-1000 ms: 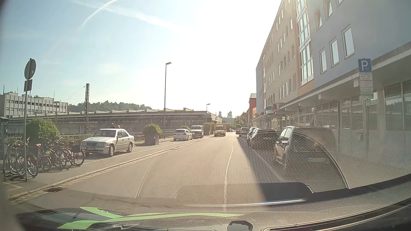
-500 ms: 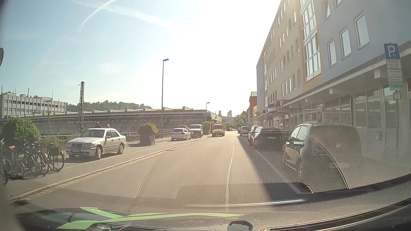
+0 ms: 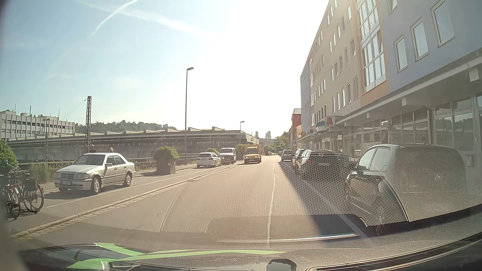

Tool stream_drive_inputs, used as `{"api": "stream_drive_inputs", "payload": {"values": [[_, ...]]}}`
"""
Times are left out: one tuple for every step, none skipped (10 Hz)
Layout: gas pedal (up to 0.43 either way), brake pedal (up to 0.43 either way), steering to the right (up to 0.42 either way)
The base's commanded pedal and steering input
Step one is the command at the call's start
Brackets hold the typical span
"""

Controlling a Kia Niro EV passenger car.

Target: Follow the waypoints while adhering to traffic rules and regulations

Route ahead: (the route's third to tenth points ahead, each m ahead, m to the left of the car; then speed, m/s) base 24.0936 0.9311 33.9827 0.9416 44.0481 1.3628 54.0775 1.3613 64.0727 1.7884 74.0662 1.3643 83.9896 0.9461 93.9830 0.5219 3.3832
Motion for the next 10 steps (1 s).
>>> {"api": "stream_drive_inputs", "payload": {"values": [[0.079,0.0,0.006],[0.067,0.0,0.006],[0.067,0.0,0.006],[0.067,0.0,0.008],[0.067,0.0,0.008],[0.067,0.0,0.008],[0.067,0.0,0.008],[0.059,0.0,0.009],[0.059,0.0,0.01],[0.059,0.0,0.011]]}}
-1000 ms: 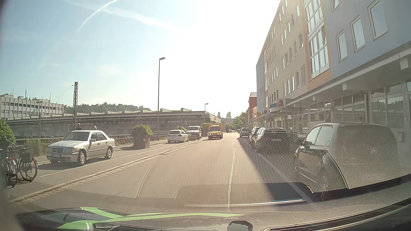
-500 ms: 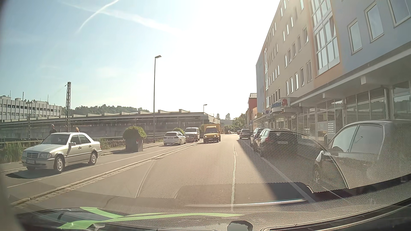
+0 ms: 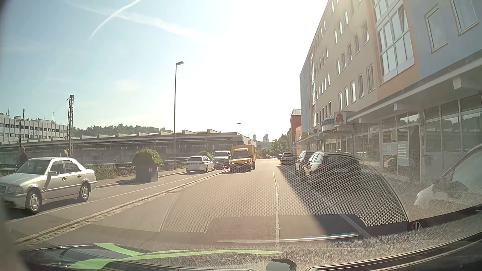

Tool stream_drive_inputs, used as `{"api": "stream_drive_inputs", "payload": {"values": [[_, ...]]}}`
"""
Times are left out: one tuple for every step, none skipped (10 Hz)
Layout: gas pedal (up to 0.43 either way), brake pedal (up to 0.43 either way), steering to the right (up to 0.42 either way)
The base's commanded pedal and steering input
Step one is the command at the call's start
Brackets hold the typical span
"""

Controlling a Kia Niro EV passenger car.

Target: Follow the waypoints while adhering to traffic rules and regulations

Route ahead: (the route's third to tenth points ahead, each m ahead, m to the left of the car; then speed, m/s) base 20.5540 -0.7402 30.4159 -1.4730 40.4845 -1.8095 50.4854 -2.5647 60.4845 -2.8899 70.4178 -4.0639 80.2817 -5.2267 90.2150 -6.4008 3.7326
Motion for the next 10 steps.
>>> {"api": "stream_drive_inputs", "payload": {"values": [[0.059,0.0,0.012],[0.059,0.0,0.012],[0.059,0.0,0.012],[0.059,0.0,0.013],[0.059,0.0,0.014],[0.059,0.0,0.014],[0.059,0.0,0.014],[0.059,0.0,0.014],[0.059,0.0,0.014],[0.059,0.0,0.014]]}}
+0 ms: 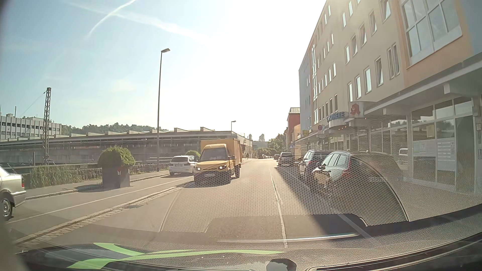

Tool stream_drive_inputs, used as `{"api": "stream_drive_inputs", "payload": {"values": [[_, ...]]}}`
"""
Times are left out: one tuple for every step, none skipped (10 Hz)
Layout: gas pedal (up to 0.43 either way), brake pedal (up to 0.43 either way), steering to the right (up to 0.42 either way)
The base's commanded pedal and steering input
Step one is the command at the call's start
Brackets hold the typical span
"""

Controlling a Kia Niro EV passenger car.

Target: Follow the waypoints while adhering to traffic rules and regulations

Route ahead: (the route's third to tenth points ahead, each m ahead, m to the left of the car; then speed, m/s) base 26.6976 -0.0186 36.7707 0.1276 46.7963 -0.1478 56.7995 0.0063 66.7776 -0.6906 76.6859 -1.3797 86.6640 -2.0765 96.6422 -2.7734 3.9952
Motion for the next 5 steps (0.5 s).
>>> {"api": "stream_drive_inputs", "payload": {"values": [[0.059,0.0,0.014],[0.059,0.0,0.012],[0.059,0.0,0.01],[0.059,0.0,0.009],[0.059,0.0,0.01]]}}
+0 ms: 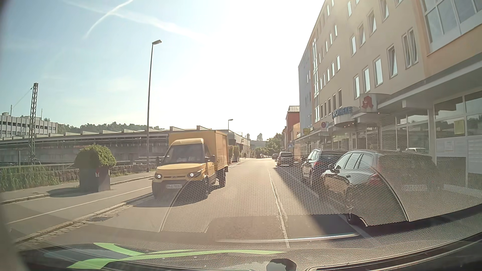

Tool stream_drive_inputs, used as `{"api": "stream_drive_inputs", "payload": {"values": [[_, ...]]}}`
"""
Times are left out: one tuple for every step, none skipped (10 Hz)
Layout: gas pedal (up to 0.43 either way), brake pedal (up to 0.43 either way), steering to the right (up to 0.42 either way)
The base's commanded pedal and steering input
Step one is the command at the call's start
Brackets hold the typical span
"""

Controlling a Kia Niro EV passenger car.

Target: Follow the waypoints while adhering to traffic rules and regulations

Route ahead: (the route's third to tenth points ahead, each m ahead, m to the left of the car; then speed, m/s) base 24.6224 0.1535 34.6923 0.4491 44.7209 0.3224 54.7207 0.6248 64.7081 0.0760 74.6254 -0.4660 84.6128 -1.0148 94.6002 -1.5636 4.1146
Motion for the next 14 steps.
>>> {"api": "stream_drive_inputs", "payload": {"values": [[0.059,0.0,0.01],[0.059,0.0,0.009],[0.047,0.0,0.009],[0.047,0.0,0.006],[0.047,0.0,0.004],[0.047,0.0,0.004],[0.047,0.0,0.004],[0.047,0.0,0.004],[0.047,0.0,0.004],[0.047,0.0,0.004],[0.047,0.0,0.004],[0.047,0.0,0.003],[0.047,0.0,0.003],[0.047,0.0,0.003]]}}
